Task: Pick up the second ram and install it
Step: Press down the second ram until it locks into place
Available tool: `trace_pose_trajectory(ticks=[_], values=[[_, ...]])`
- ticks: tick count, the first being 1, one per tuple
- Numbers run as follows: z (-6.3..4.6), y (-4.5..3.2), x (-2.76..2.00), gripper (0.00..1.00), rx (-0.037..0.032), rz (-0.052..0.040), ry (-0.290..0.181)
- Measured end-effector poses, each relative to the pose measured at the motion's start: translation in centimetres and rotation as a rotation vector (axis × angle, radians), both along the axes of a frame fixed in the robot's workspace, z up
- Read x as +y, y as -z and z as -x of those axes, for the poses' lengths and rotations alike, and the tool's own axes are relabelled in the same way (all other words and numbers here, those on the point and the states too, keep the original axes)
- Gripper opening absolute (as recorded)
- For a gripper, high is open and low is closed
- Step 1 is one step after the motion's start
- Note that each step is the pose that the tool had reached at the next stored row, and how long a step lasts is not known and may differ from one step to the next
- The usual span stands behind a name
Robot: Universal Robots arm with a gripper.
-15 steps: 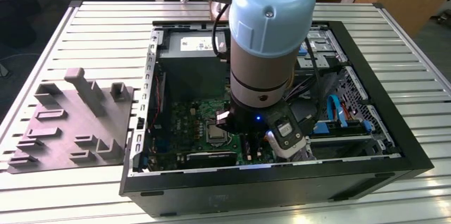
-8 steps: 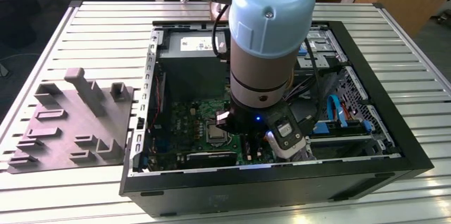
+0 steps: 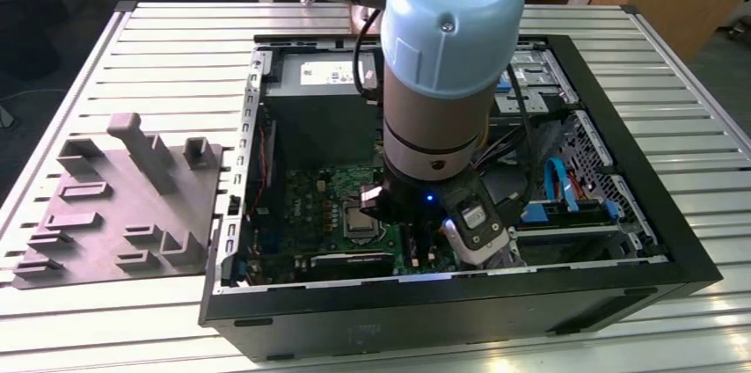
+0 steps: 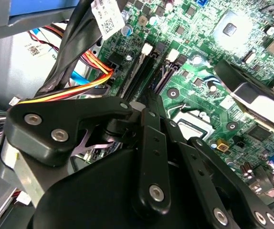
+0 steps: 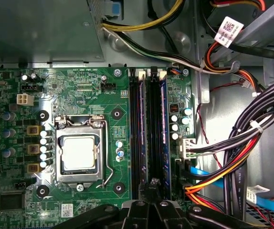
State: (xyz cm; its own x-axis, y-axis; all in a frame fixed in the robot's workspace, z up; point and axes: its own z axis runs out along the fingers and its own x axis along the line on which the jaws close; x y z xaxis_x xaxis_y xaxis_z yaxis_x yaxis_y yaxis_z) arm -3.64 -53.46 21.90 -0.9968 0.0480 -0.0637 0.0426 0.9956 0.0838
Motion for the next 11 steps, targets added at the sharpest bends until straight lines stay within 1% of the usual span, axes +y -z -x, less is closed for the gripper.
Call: trace_pose_trajectory(ticks=[2,11], values=[[0.00,0.14,0.00,0.10,0.0000,0.0000,0.000],[0.00,0.25,0.00,0.10,0.0001,0.0003,0.000]])
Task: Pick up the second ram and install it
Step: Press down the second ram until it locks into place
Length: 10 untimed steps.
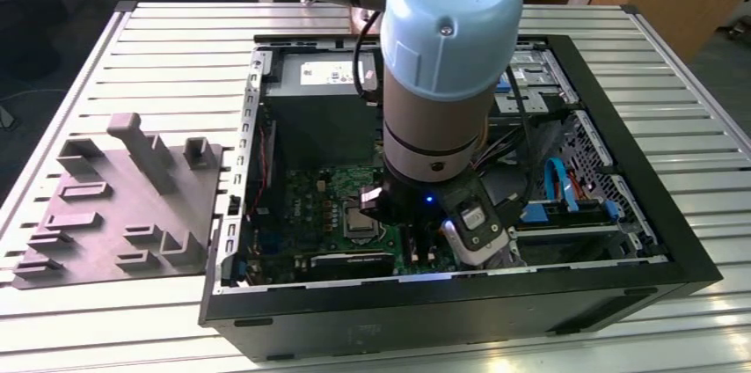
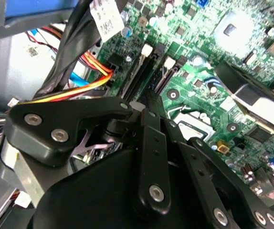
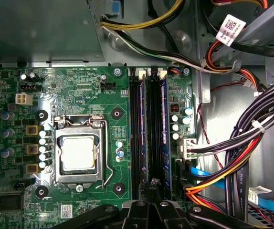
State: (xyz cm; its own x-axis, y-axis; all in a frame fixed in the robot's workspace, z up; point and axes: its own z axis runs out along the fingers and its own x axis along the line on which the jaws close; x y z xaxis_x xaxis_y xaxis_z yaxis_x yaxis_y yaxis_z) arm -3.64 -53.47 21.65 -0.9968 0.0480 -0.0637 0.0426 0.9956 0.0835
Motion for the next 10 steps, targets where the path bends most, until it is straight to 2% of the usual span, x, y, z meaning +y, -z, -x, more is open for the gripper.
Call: trace_pose_trajectory(ticks=[5,7,10], values=[[0.0,-0.09,0.02,0.10,-0.0005,-0.0017,0.000],[0.0,-1.06,0.01,0.10,-0.0001,-0.0005,0.000],[0.0,-2.00,0.01,0.10,-0.0001,-0.0004,0.000]])
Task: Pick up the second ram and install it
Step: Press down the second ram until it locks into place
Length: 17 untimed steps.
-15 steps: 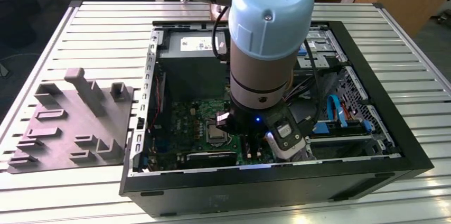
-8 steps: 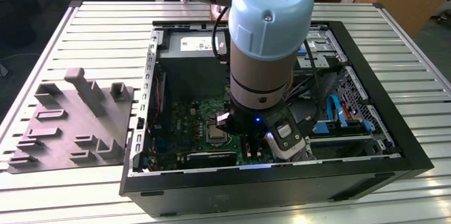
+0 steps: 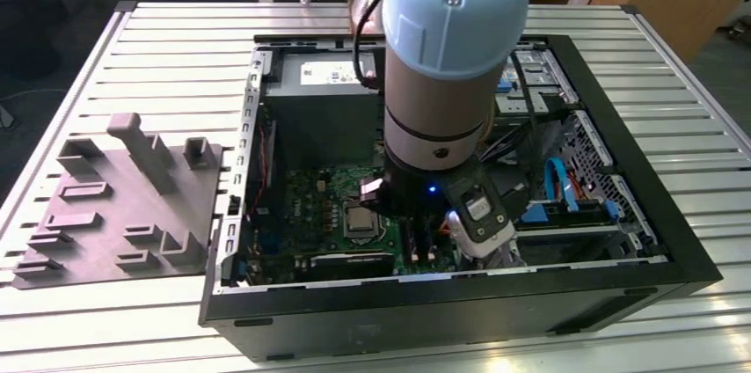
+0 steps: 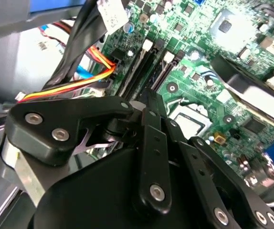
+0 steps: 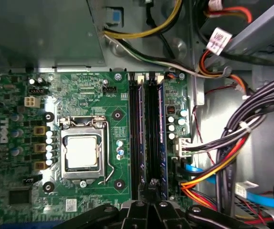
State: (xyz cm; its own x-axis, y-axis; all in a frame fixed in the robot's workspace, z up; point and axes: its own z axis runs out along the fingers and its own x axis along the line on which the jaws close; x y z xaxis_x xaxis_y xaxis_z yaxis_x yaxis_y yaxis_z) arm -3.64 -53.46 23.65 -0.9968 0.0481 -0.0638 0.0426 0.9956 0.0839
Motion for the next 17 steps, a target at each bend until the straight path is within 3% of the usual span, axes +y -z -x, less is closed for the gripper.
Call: trace_pose_trajectory(ticks=[6,13,17], values=[[0.0,-1.74,0.00,0.10,0.0001,0.0002,0.000],[0.0,-1.80,0.07,0.10,0.0000,0.0020,0.000],[0.0,-1.75,0.87,0.10,-0.0001,0.0014,0.000]])
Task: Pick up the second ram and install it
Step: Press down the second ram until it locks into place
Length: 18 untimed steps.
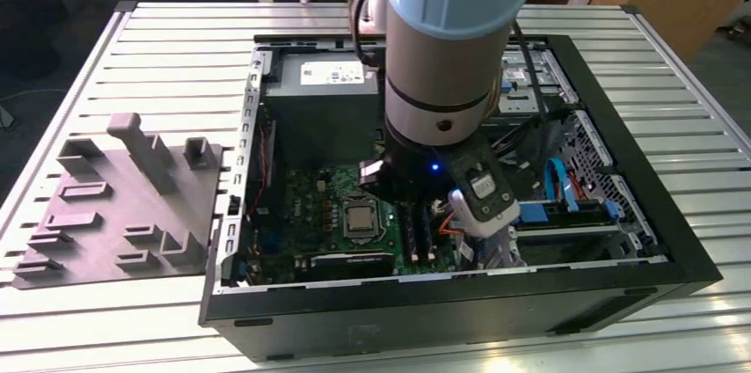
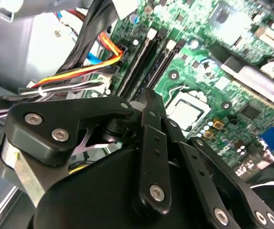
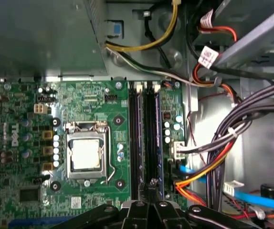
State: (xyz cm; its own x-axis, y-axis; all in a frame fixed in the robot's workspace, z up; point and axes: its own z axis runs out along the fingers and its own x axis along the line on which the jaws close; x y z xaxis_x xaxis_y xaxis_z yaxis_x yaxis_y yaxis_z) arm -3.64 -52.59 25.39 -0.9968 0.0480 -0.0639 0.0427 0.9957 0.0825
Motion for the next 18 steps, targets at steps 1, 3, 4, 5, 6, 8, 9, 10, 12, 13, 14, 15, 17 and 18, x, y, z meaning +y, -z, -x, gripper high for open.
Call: trace_pose_trajectory(ticks=[1,3,4,5,6,8,9,10,12,13,14,15,17,18], values=[[0.0,0.02,0.26,0.10,-0.0001,-0.0001,0.000],[0.0,0.03,0.82,0.10,0.0000,0.0000,0.000],[0.0,0.03,1.11,0.10,0.0000,0.0001,0.000],[0.0,0.05,1.38,0.10,0.0000,0.0000,0.000],[0.0,0.06,1.65,0.10,-0.0001,-0.0001,0.000],[0.0,0.07,2.13,0.10,-0.0001,-0.0001,0.000],[0.0,0.07,2.35,0.10,-0.0001,-0.0002,0.000],[0.0,0.07,2.47,0.10,-0.0002,-0.0002,0.000],[0.0,0.08,2.50,0.10,-0.0002,-0.0003,0.000],[0.0,0.01,2.50,0.10,0.0000,0.0002,0.000],[0.0,-0.09,2.50,0.10,-0.0001,0.0001,0.000],[0.0,-0.18,2.51,0.10,-0.0001,0.0000,0.000],[0.0,-0.25,2.51,0.10,-0.0002,-0.0002,0.000],[0.0,-0.24,2.51,0.10,-0.0003,-0.0003,0.000]])
